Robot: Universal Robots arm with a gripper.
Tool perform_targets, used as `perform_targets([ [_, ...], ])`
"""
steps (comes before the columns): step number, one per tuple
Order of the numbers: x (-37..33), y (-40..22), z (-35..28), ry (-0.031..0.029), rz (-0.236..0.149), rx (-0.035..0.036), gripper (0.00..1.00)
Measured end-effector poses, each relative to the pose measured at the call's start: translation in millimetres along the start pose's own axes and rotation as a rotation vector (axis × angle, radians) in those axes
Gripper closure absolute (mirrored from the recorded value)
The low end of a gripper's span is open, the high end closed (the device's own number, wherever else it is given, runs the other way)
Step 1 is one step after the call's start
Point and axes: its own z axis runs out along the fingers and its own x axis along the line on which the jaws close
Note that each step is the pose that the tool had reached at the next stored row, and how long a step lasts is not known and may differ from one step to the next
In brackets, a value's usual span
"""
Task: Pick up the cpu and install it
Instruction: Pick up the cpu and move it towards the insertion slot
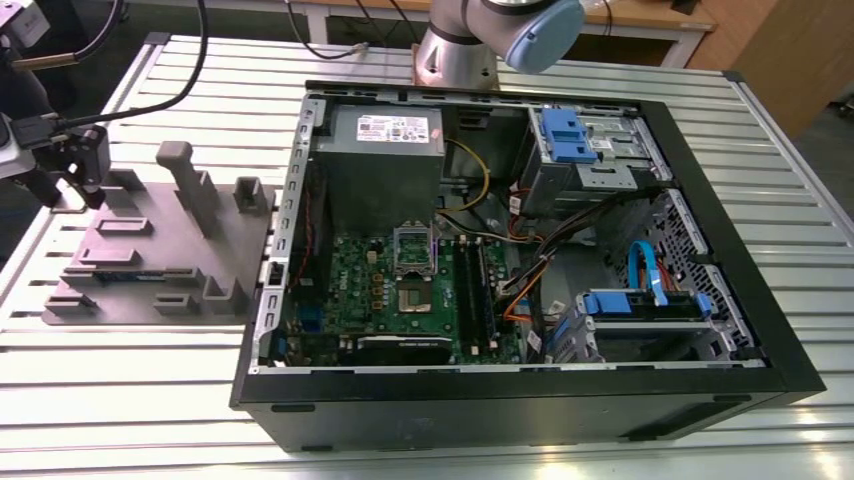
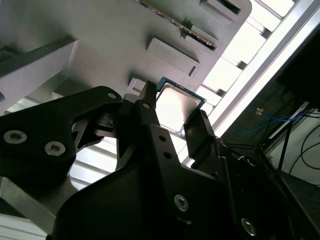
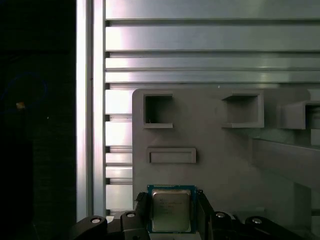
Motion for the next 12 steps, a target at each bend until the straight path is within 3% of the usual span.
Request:
perform_targets([
  [12, 0.0, 0.0, 0.0, -0.0002, 0.000, 0.0092, 0.53],
])
